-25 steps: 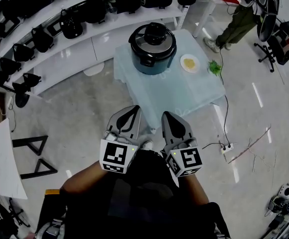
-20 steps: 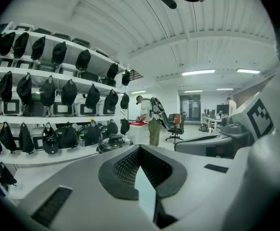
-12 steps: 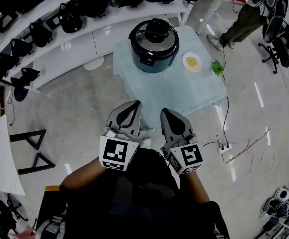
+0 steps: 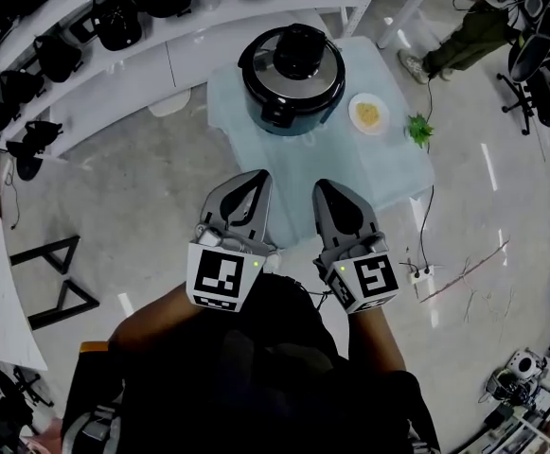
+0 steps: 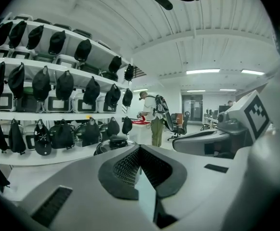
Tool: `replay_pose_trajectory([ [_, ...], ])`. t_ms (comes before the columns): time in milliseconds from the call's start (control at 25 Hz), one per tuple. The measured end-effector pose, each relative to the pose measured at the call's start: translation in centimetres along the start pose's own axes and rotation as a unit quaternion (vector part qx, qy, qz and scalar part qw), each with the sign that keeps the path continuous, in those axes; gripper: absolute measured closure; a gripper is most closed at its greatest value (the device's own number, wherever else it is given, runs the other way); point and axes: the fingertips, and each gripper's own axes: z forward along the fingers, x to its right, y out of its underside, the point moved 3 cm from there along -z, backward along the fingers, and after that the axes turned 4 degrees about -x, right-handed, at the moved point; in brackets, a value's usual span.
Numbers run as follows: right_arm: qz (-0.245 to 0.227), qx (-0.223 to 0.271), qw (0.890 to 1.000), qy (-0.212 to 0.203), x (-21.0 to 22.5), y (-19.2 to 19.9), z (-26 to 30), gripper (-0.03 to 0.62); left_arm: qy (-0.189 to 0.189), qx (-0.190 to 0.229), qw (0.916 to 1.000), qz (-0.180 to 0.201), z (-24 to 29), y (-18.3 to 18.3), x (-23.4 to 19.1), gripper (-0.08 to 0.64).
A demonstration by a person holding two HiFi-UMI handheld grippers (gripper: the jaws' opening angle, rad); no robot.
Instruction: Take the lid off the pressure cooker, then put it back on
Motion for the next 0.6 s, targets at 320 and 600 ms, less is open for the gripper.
replay_pose_trajectory([
  [320,-0.020,-0.012,1.000,-0.013,4.2,-2.3,6.7,0.577,-0.007,-0.004,0.9999,0.007,6.2,-1.5,-4.5,0.554],
  [600,-0.041,-0.020,0.999,-0.010,7.9,-4.8,12.9,0.541,-0.005,-0.018,0.9998,-0.009,11.8,-2.2,-9.2,0.554],
])
